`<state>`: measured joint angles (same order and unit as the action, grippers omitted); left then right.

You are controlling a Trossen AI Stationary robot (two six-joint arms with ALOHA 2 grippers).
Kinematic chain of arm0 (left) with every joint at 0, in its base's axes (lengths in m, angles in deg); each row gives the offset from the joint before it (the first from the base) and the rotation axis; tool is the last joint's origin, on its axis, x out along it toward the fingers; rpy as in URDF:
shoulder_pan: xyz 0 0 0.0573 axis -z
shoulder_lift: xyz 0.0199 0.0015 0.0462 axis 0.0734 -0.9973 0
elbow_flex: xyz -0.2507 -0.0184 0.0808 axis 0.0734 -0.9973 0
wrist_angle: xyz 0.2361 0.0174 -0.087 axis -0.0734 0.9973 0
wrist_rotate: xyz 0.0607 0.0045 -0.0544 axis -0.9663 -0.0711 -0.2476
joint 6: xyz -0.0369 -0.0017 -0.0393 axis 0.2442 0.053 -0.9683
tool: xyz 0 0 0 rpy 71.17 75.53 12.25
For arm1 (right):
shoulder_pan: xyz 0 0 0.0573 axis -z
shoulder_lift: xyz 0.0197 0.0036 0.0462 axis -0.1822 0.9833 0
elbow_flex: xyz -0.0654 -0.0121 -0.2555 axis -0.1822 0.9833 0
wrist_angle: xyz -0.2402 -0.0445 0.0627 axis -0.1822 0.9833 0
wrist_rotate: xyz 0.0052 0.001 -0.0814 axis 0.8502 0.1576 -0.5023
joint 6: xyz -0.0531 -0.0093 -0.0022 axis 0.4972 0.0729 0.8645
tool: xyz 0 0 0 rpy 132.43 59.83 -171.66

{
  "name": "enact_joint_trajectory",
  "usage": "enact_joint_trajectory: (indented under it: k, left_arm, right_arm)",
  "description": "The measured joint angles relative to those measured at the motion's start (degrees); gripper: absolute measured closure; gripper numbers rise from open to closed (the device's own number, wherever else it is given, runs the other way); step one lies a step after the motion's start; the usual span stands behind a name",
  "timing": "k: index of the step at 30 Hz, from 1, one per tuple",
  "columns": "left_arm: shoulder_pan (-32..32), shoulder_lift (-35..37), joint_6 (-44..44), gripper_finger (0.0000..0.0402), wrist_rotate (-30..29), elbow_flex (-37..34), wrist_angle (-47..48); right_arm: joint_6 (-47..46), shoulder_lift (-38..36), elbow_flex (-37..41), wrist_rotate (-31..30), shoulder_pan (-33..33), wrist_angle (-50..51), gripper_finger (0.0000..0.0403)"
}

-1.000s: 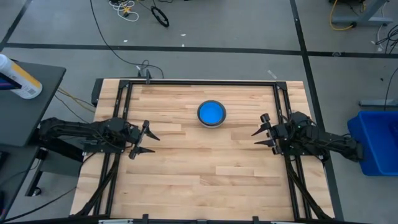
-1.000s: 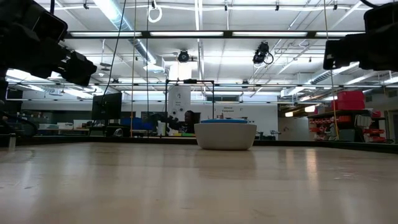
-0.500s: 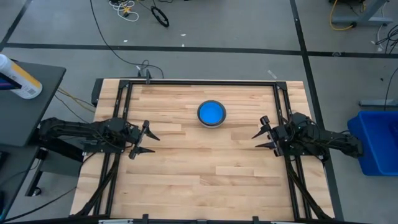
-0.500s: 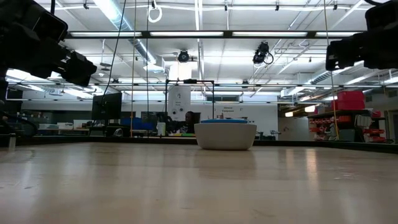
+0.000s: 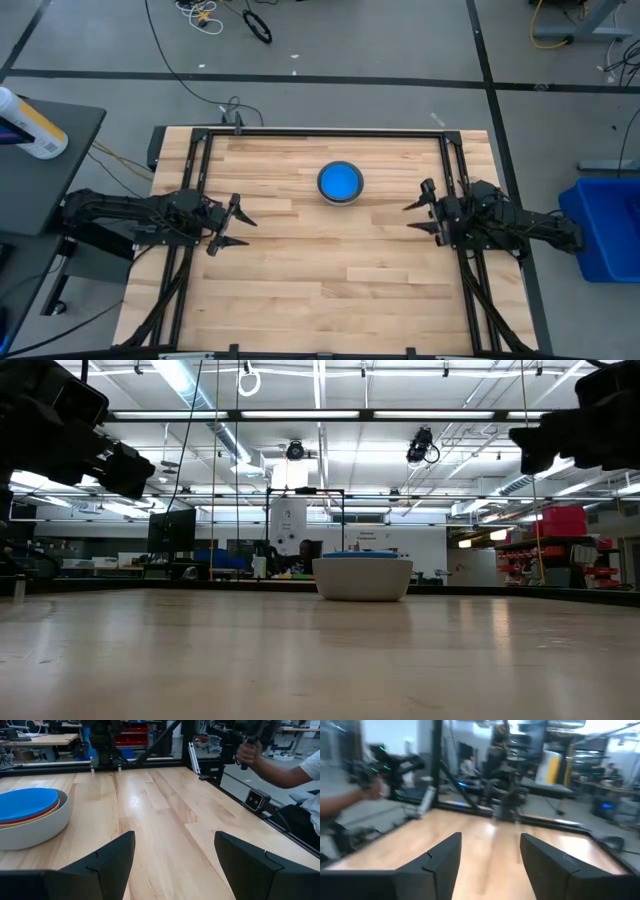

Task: Nest bowls inside each other
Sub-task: Return to Home Position

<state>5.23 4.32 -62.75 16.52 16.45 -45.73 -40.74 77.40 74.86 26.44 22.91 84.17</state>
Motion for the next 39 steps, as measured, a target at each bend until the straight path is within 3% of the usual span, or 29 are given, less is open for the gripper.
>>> enact_joint_trajectory:
  k: [7,14,22,26,39]
  left_arm:
    - [0.01,0.00,0.01,0.0122,0.35,0.00,-0.07]
    - [0.00,0.00,0.04,0.0122,0.31,0.00,0.02]
    - [0.02,0.00,-0.06,0.0122,0.18,0.00,0.04]
    - [0.01,0.00,-0.66,0.0122,0.18,0.00,0.07]
    - [0.02,0.00,-3.20,0.0122,0.00,0.00,0.06]
  right_arm:
    - [6.16,0.00,0.02,-10.63,-2.72,0.74,0.0153]
    - [7.97,0.00,0.02,-22.93,-10.75,1.04,0.0127]
    - [6.72,-0.73,0.04,-23.52,-19.04,5.06,0.0116]
    - [6.31,-1.01,0.04,-29.03,-21.65,5.41,0.0112]
    - [1.95,-0.16,-1.77,-28.50,-23.13,11.40,0.0102]
